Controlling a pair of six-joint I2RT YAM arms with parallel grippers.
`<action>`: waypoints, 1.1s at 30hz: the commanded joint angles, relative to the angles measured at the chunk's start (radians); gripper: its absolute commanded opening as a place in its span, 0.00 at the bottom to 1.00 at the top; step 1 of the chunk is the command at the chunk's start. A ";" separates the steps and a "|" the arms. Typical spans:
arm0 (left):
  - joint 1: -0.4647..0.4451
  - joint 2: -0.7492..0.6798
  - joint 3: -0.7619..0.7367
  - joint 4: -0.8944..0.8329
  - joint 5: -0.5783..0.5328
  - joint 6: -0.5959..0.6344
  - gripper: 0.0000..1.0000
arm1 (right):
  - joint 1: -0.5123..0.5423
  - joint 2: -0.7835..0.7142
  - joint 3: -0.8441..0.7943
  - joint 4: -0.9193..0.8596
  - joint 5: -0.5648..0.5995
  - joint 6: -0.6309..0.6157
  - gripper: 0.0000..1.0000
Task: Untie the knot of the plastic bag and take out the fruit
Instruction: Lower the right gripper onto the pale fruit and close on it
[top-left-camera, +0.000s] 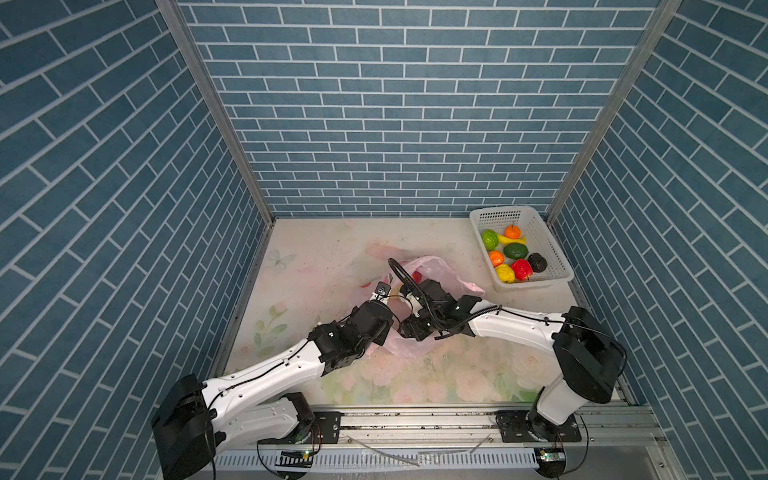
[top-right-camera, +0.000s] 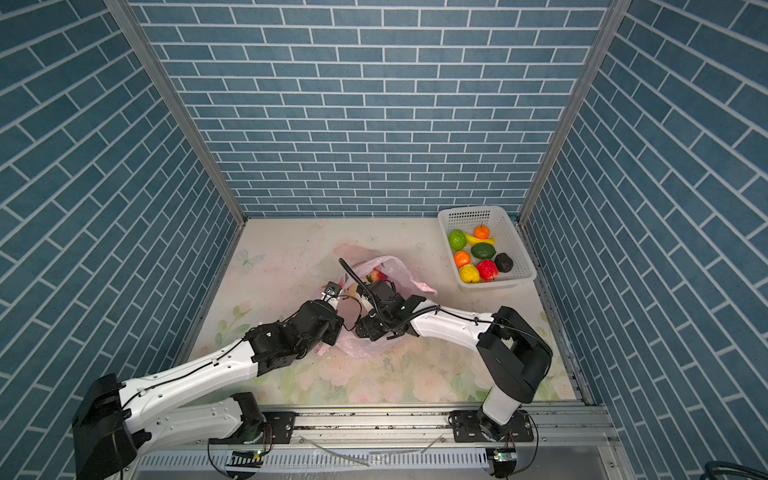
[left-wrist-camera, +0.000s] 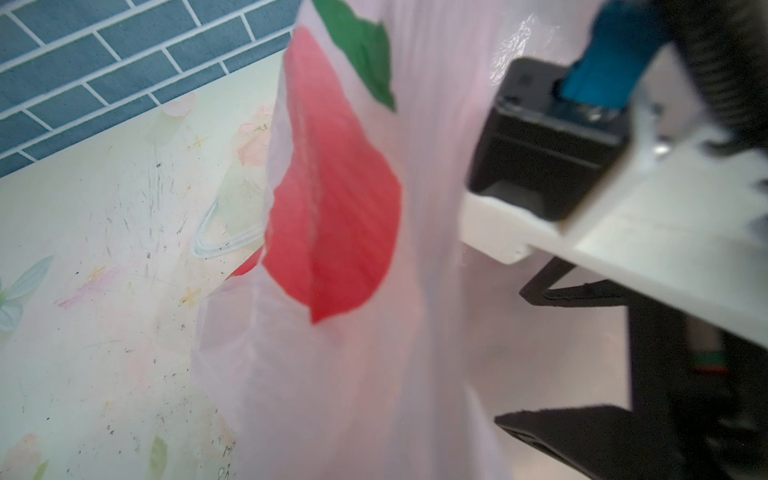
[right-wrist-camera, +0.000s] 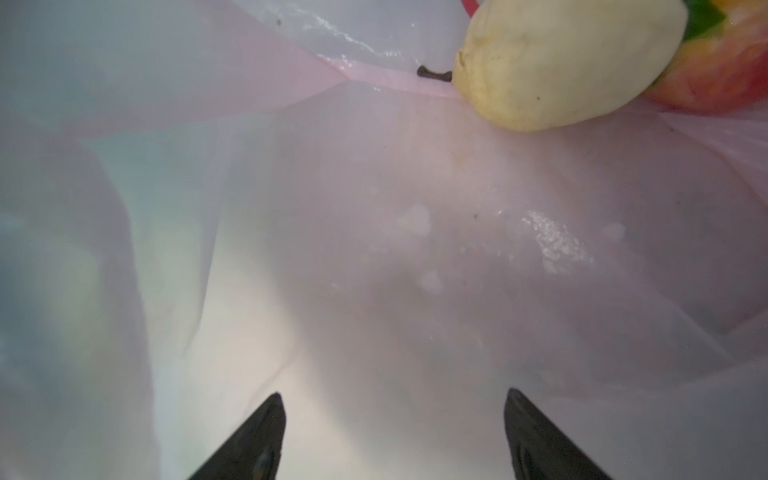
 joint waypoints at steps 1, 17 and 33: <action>0.004 -0.006 0.006 0.024 0.029 0.006 0.00 | -0.034 0.081 0.096 0.081 0.011 0.066 0.83; 0.005 0.036 -0.012 0.066 0.127 0.025 0.00 | -0.081 0.259 0.240 0.258 0.111 0.380 0.91; 0.005 0.011 -0.057 0.070 0.164 0.023 0.00 | -0.115 0.450 0.331 0.366 0.157 0.564 0.86</action>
